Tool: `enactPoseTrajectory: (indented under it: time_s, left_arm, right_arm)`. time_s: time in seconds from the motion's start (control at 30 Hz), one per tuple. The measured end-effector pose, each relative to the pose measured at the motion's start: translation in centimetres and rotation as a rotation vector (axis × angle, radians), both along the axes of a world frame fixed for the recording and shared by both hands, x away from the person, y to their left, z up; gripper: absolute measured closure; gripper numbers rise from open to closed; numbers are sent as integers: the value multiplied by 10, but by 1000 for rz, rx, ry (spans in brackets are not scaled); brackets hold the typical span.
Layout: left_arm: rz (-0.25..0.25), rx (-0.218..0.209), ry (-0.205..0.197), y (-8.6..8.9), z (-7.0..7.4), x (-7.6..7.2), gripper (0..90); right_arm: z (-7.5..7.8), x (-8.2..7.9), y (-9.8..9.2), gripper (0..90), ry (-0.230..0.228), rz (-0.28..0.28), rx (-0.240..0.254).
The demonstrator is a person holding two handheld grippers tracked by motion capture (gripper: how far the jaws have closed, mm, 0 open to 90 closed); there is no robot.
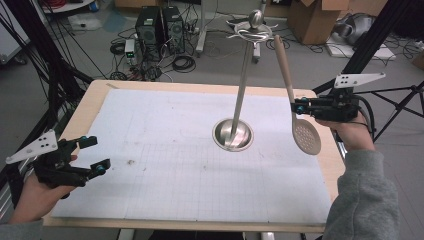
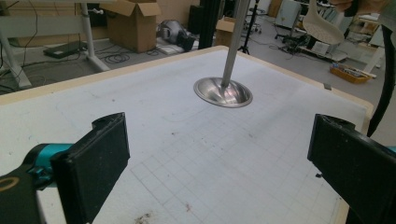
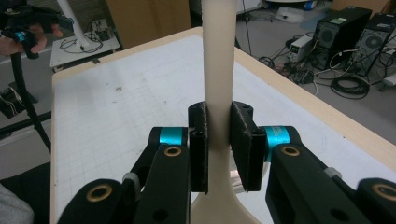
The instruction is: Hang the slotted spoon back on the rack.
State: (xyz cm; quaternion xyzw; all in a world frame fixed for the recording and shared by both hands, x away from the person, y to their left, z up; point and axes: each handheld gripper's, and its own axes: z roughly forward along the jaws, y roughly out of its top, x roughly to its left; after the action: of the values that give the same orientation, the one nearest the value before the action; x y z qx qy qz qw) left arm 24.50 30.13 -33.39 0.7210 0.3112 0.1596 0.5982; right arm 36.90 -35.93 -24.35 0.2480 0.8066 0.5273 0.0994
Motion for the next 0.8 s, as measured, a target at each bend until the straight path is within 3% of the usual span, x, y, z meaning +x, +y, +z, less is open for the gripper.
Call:
enactPoseTrajectory:
  time_s: [0.8]
  left_arm:
    - [-6, 4, 1, -2, 0, -1, 60]
  right_arm:
    - [-11, 10, 19, 778, -7, -29, -23]
